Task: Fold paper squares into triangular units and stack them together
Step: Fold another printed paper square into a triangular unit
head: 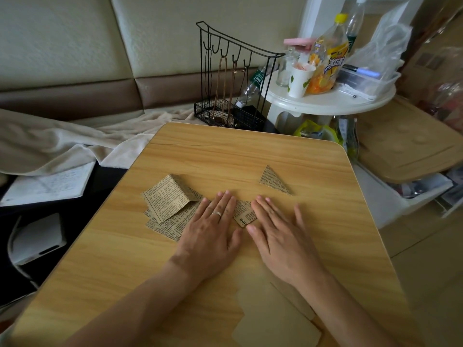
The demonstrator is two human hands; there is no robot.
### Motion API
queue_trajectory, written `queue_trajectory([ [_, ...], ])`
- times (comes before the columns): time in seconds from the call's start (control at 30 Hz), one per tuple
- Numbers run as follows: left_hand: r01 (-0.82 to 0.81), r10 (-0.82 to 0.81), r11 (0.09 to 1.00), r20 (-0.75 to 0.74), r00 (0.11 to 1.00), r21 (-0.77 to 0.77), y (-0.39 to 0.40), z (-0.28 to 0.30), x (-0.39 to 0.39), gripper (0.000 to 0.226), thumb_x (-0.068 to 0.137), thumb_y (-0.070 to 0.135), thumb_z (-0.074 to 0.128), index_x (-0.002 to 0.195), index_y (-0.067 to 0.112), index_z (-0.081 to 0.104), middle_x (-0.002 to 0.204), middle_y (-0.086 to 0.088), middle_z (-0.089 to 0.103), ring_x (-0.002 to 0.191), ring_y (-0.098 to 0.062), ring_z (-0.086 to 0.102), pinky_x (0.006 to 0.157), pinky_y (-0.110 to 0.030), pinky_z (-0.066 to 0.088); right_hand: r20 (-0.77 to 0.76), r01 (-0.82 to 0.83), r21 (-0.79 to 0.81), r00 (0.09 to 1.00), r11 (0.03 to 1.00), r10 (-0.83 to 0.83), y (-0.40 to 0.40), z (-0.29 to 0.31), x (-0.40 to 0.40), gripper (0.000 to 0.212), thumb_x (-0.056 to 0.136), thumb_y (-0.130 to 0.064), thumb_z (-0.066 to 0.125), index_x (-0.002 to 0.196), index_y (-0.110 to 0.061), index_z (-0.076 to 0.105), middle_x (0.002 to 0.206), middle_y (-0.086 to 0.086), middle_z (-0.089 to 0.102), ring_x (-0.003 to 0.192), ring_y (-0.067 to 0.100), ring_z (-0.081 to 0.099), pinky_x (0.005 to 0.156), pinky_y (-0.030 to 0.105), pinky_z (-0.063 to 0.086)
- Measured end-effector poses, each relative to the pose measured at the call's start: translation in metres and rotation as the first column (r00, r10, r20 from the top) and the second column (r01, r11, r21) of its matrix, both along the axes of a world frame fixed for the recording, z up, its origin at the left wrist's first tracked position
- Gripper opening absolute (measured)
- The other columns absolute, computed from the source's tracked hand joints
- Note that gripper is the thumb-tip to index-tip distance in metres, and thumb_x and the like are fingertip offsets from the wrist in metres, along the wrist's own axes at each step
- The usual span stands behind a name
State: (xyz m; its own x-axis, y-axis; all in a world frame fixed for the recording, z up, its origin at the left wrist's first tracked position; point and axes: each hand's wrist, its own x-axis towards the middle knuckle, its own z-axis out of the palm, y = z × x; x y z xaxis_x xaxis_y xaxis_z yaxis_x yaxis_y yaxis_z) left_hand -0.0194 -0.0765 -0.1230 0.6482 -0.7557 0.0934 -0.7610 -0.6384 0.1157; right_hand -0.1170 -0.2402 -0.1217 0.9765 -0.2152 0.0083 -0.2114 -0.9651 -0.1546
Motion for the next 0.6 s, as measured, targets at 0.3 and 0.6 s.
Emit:
queue_trajectory([
  [0.3, 0.01, -0.015, 0.99, -0.037, 0.999, -0.138, -0.003, 0.016, 0.007, 0.055, 0.107, 0.046, 0.032, 0.151, 0.016, 0.047, 0.157, -0.003, 0.045, 0.147, -0.02, 0.036, 0.124, -0.038, 0.021, 0.216, 0.028, 0.13, 0.975, 0.991, -0.056, -0.012, 0.01, 0.001, 0.06, 0.105, -0.054, 0.024, 0.142, -0.021, 0.058, 0.155, -0.008, 0.051, 0.148, 0.01, 0.04, 0.126, 0.052, 0.016],
  [0.6, -0.028, 0.015, 0.984, -0.073, 0.997, -0.176, -0.006, 0.017, 0.018, 0.038, 0.092, 0.047, 0.058, 0.125, 0.027, 0.057, 0.118, 0.007, 0.051, 0.117, -0.017, 0.045, 0.097, -0.04, 0.036, 0.25, -0.037, 0.206, 0.968, 0.978, -0.016, -0.007, 0.006, 0.014, 0.046, 0.096, -0.032, 0.065, 0.137, -0.012, 0.061, 0.139, 0.001, 0.054, 0.136, 0.023, 0.044, 0.116, 0.045, 0.035],
])
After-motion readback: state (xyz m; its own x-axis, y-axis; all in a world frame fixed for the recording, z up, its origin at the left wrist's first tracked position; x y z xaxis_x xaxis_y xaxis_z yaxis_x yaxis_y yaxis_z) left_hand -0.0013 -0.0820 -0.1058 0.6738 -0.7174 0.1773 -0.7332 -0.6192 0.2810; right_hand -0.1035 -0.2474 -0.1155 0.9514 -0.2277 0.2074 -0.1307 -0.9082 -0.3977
